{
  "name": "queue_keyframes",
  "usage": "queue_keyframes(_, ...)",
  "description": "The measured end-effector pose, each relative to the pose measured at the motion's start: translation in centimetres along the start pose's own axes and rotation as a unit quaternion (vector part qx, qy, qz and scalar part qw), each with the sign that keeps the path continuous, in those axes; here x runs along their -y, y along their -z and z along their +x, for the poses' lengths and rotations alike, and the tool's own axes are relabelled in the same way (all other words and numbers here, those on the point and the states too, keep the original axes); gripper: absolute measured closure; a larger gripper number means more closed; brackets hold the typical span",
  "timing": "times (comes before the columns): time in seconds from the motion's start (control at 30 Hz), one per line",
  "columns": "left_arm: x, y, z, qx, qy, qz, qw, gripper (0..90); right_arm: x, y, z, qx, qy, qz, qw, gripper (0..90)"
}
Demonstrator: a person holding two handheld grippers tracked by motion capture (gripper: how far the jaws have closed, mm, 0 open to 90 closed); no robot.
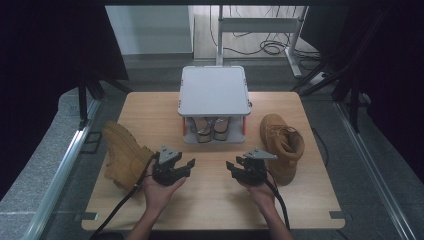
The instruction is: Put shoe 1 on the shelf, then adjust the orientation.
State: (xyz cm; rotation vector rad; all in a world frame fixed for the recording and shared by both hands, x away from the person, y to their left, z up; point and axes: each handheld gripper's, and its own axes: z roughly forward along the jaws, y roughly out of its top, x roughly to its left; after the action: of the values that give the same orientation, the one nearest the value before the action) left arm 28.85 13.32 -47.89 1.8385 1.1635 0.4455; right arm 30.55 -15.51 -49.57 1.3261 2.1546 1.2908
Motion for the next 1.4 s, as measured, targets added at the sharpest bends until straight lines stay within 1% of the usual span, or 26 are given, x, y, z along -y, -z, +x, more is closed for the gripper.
queue_keyframes(0.07, 0.2, 0.5, 0.4, -0.004, -0.003, 0.003, 1.0, 42.2, 0.4, 0.5, 0.0, -0.002, 0.004, -0.001, 1.0, 50.3)
queue_keyframes(0.13, 0.5, 1.1, 0.8, -0.005, 0.0, 0.001, 1.0, 41.7, 0.7, 0.8, 0.0, -0.005, 0.003, -0.003, 1.0, 49.7)
queue_keyframes(0.17, 0.6, 1.3, 1.0, -0.008, -0.001, 0.001, 1.0, 41.4, 0.9, 1.0, -0.1, -0.008, 0.006, -0.002, 0.9999, 49.0)
queue_keyframes(0.27, 1.0, 2.2, 1.5, -0.014, -0.003, 0.001, 0.9999, 40.5, 1.4, 1.4, 0.0, -0.008, 0.014, 0.002, 0.9999, 47.4)
queue_keyframes(0.3, 1.2, 2.4, 1.7, -0.01, -0.001, 0.003, 0.9999, 40.1, 1.5, 1.6, 0.0, -0.01, 0.013, 0.001, 0.9999, 47.2)
queue_keyframes(0.37, 1.4, 2.9, 2.2, 0.002, 0.005, 0.001, 1.0, 38.3, 1.8, 1.8, 0.0, -0.011, 0.015, 0.0, 0.9998, 46.5)
queue_keyframes(0.43, 1.4, 3.2, 2.5, 0.0, 0.003, 0.0, 1.0, 37.7, 1.9, 1.9, 0.0, -0.008, 0.019, 0.001, 0.9998, 44.7)
queue_keyframes(0.53, 1.4, 3.9, 2.9, -0.001, 0.003, -0.005, 1.0, 37.8, 2.0, 2.1, 0.0, 0.004, 0.025, 0.003, 0.9997, 43.4)
queue_keyframes(0.63, 1.3, 4.6, 3.4, -0.004, 0.003, -0.011, 0.9999, 37.5, 2.1, 2.1, -0.2, 0.007, 0.022, 0.003, 0.9997, 43.4)
queue_keyframes(0.7, 1.2, 5.1, 3.7, -0.004, 0.001, -0.015, 0.9999, 37.2, 2.1, 2.2, -0.3, 0.003, 0.018, 0.003, 0.9998, 43.1)
queue_keyframes(0.77, 1.1, 5.7, 4.2, 0.002, 0.001, -0.015, 0.9999, 36.1, 2.1, 2.3, -0.4, -0.008, 0.007, 0.0, 0.9999, 42.8)
queue_keyframes(0.83, 1.0, 6.2, 4.6, 0.011, 0.002, -0.018, 0.9998, 35.3, 2.0, 2.4, -0.4, -0.002, 0.011, -0.002, 0.9999, 42.8)
queue_keyframes(0.97, 0.9, 7.0, 5.3, 0.012, 0.005, -0.025, 0.9996, 35.1, 1.9, 2.4, -0.4, -0.001, 0.013, -0.002, 0.9999, 42.8)
queue_keyframes(1.03, 0.9, 7.2, 5.6, 0.01, 0.008, -0.027, 0.9996, 36.9, 2.0, 2.4, -0.5, 0.001, 0.015, 0.0, 0.9999, 42.8)
queue_keyframes(1.2, 0.9, 7.9, 6.5, 0.002, 0.015, -0.026, 0.9996, 46.0, 2.0, 2.5, -0.6, 0.004, 0.013, 0.002, 0.9999, 42.8)
queue_keyframes(1.27, 0.7, 8.7, 7.1, -0.003, 0.016, -0.032, 0.9994, 50.5, 2.0, 2.5, -0.7, 0.005, 0.009, 0.002, 0.9999, 42.8)
queue_keyframes(1.33, 0.6, 9.7, 8.0, -0.004, 0.023, -0.039, 0.999, 55.2, 2.0, 2.6, -0.8, 0.008, 0.009, 0.002, 0.9999, 42.8)
queue_keyframes(1.4, 0.6, 10.8, 8.9, -0.01, 0.028, -0.047, 0.9984, 60.5, 2.1, 2.7, -0.9, 0.009, 0.006, 0.003, 0.9999, 42.8)
